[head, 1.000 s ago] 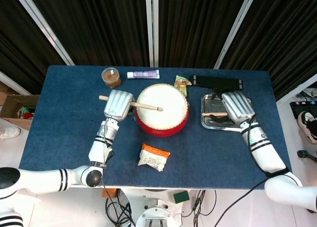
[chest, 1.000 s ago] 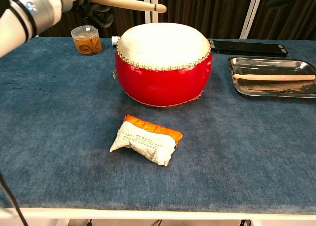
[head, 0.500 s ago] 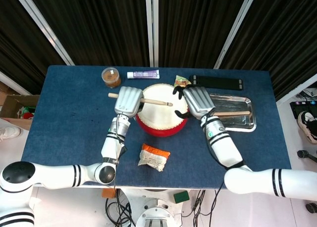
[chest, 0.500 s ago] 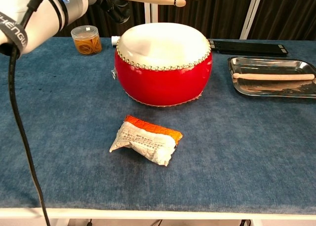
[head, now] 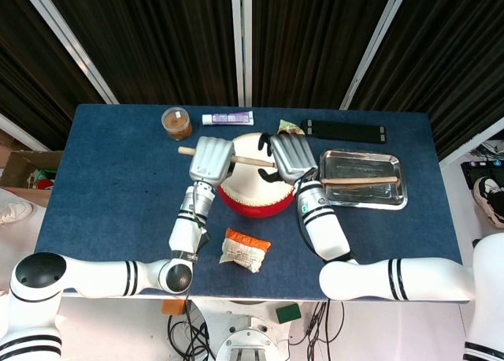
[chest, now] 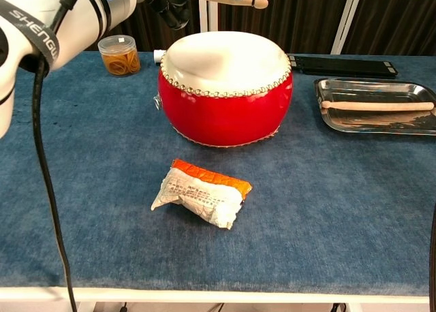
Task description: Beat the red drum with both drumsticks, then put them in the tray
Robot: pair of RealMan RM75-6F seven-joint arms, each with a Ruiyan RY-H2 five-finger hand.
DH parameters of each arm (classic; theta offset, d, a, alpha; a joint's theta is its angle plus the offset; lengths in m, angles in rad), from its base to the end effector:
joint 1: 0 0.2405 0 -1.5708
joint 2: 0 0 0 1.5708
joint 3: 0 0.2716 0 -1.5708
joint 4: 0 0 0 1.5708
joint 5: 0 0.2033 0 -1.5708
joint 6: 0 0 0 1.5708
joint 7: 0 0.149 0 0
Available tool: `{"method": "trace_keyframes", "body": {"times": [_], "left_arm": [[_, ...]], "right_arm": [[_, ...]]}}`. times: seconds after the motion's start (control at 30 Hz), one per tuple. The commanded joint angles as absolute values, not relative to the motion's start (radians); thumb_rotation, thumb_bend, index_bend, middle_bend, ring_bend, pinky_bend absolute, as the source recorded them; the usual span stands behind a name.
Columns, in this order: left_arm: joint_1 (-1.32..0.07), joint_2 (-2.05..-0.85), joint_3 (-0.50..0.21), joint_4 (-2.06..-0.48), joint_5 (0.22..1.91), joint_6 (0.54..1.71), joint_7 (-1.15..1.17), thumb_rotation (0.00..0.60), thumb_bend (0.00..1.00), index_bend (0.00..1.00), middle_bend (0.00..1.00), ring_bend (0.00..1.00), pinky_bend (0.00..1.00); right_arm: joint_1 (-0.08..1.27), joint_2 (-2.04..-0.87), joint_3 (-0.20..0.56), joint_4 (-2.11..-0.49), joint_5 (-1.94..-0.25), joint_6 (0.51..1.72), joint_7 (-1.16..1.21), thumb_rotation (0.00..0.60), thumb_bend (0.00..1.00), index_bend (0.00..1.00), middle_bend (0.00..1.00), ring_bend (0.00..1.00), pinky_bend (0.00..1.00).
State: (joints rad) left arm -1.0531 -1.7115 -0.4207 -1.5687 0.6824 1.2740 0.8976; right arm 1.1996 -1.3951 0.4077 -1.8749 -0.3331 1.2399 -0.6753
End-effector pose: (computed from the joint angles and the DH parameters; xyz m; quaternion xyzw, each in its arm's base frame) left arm -0.0156 0.3967 0.0003 -0.6801 -0.3147 -0.4038 0.5247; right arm 0.0123 -0.3912 0.0619 0.6714 -0.4288 0.4159 0.4386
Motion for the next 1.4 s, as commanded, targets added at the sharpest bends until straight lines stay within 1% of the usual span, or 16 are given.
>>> {"method": "trace_keyframes", "body": {"times": [0.03,0.37,0.77,0.83,1.0,1.07,1.17,1.23,1.27,1.33,1.4], "left_arm": [[-1.058,-1.712,-0.42,-1.571,0.681,1.278,0.901,0.6,0.47,0.97,1.0,0.96,1.0],[-1.077,-1.71,-0.408,-1.573,0.68,1.291,0.926,0.6,0.47,0.97,1.0,0.96,1.0],[-1.094,-1.716,-0.4,-1.579,0.683,1.301,0.941,0.6,0.47,0.97,1.0,0.96,1.0],[-1.097,-1.715,-0.398,-1.581,0.684,1.304,0.945,0.6,0.47,0.97,1.0,0.96,1.0],[-1.101,-1.713,-0.392,-1.582,0.686,1.305,0.954,0.6,0.47,0.95,0.99,0.94,1.0],[-1.102,-1.71,-0.39,-1.583,0.688,1.303,0.954,0.6,0.46,0.92,0.95,0.92,1.0],[-1.104,-1.705,-0.385,-1.583,0.694,1.307,0.962,0.6,0.43,0.81,0.84,0.85,1.0],[-1.106,-1.699,-0.382,-1.584,0.694,1.311,0.975,0.6,0.38,0.73,0.75,0.78,1.0],[-1.107,-1.697,-0.381,-1.585,0.694,1.314,0.981,0.6,0.36,0.69,0.73,0.76,1.0],[-1.108,-1.695,-0.379,-1.585,0.693,1.319,0.989,0.6,0.31,0.59,0.64,0.7,1.0],[-1.108,-1.694,-0.377,-1.583,0.696,1.329,0.996,0.6,0.27,0.52,0.58,0.65,1.0]], "right_arm": [[1.208,-1.409,0.408,-1.862,-0.336,1.244,-0.685,0.6,0.25,0.48,0.54,0.34,0.46],[1.228,-1.441,0.405,-1.845,-0.331,1.255,-0.723,0.6,0.25,0.5,0.55,0.35,0.46],[1.241,-1.472,0.415,-1.834,-0.325,1.273,-0.749,0.6,0.33,0.53,0.57,0.37,0.46],[1.241,-1.476,0.418,-1.833,-0.329,1.275,-0.748,0.6,0.35,0.54,0.58,0.39,0.46],[1.241,-1.48,0.417,-1.832,-0.345,1.282,-0.756,0.6,0.48,0.6,0.62,0.42,0.48],[1.241,-1.48,0.415,-1.831,-0.351,1.286,-0.762,0.6,0.51,0.62,0.64,0.43,0.49],[1.24,-1.48,0.411,-1.834,-0.36,1.29,-0.771,0.6,0.58,0.64,0.66,0.45,0.5],[1.238,-1.48,0.41,-1.836,-0.364,1.293,-0.774,0.6,0.59,0.65,0.66,0.45,0.5],[1.237,-1.48,0.409,-1.839,-0.364,1.295,-0.776,0.6,0.59,0.66,0.67,0.45,0.5],[1.235,-1.479,0.408,-1.842,-0.368,1.298,-0.78,0.6,0.6,0.67,0.67,0.46,0.5],[1.231,-1.476,0.407,-1.844,-0.37,1.3,-0.782,0.6,0.61,0.68,0.67,0.46,0.5]]}}
